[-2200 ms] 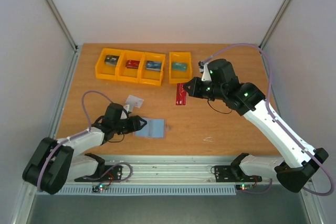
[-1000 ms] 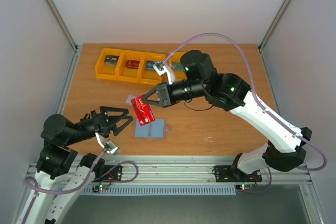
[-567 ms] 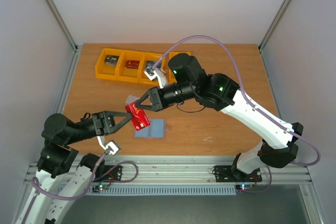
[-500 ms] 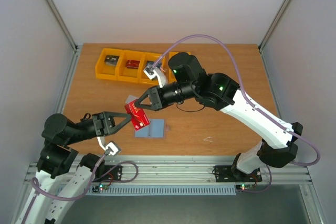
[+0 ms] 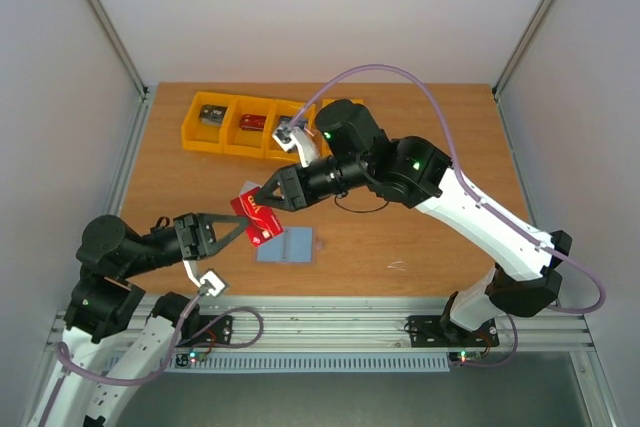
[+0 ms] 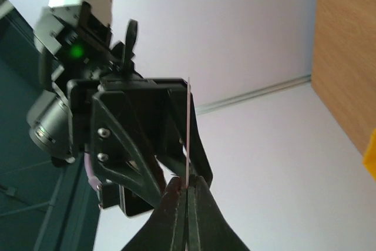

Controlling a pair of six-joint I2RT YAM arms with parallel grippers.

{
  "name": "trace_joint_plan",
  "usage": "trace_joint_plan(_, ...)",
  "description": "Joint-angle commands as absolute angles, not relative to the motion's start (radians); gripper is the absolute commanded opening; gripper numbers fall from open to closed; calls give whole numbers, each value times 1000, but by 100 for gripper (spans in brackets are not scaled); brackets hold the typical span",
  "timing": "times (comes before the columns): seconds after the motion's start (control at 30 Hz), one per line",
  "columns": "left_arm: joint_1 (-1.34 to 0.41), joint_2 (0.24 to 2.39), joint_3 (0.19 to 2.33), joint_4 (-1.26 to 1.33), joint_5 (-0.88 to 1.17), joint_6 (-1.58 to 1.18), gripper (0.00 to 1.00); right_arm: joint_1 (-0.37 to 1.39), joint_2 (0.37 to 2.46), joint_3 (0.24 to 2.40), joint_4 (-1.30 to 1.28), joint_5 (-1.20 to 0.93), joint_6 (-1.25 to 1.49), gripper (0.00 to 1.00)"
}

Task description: Take the credit cards out of the card holder

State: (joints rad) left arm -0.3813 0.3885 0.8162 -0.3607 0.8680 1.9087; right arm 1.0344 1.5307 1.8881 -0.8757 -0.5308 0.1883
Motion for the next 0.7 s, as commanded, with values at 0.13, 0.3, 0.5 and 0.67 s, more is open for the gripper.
trace_joint_plan(0.13, -379, 497, 931, -570, 606, 1730, 0, 977, 1423, 1927, -1099, -151, 83, 75)
trace_joint_plan(0.3, -379, 732, 1109, -714, 344, 1583, 0, 897, 1324, 1885, -1185, -7, 20, 89)
trace_joint_plan(0.5, -373, 1072, 1322, -814, 132, 1531, 0, 696, 1209, 1757, -1196, -37, -80, 98)
trace_joint_plan(0.67, -344, 1365, 1528, -855, 64, 1537, 0, 581, 1204, 1699, -1220, -78, -148, 99)
